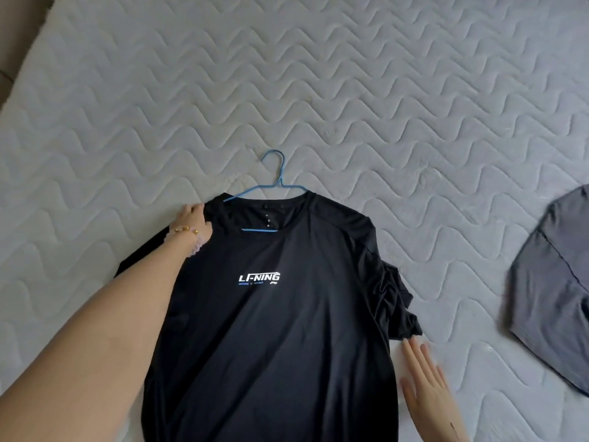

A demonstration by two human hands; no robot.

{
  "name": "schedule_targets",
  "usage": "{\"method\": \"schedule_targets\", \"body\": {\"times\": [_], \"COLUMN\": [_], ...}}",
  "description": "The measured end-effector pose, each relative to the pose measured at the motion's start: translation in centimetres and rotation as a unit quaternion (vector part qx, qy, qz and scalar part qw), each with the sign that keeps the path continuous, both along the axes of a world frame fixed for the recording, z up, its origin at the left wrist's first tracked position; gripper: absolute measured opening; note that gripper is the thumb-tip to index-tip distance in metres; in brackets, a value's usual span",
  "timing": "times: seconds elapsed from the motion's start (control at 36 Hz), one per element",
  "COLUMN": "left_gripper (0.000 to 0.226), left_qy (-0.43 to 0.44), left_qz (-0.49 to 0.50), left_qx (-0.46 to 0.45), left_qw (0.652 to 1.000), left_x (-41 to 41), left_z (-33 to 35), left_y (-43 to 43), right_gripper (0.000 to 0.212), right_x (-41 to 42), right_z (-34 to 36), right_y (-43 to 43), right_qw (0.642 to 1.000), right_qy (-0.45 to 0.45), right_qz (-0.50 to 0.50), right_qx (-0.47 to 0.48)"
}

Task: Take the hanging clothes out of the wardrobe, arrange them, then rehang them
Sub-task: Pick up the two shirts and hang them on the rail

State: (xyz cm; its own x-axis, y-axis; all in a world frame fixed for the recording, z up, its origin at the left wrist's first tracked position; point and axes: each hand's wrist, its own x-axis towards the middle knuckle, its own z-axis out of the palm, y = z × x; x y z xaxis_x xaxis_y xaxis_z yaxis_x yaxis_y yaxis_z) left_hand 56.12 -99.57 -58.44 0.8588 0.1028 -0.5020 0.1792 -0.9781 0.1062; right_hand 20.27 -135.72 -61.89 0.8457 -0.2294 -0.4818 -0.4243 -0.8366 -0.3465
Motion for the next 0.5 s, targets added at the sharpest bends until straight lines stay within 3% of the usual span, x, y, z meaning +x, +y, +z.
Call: {"method": "schedule_targets", "body": {"times": [0.08, 0.22, 0.5], "left_gripper": [0.046, 0.043, 0.032], "left_qy": [-0.024, -0.009, -0.131], "left_qz": [0.013, 0.047, 0.126], "left_qx": [0.006, -0.103, -0.225], "left_qw": [1.0, 0.994, 0.957], "left_x": [0.3, -1.8, -9.4], "left_z": [-0.3, -0.3, 8.4], "left_y": [-0.2, -0.9, -1.9], "right_gripper": [0.059, 0.059, 0.061], "right_x": [-0.8, 0.1, 2.6], "right_z": [-0.2, 1.3, 5.5], "right_y": [-0.3, -0.1, -1.2], "right_qw": [1.0, 0.998, 0.986], "right_qy": [0.003, 0.042, 0.145], "right_qz": [0.019, 0.031, -0.003], "right_qx": [-0.019, -0.029, 0.076]}}
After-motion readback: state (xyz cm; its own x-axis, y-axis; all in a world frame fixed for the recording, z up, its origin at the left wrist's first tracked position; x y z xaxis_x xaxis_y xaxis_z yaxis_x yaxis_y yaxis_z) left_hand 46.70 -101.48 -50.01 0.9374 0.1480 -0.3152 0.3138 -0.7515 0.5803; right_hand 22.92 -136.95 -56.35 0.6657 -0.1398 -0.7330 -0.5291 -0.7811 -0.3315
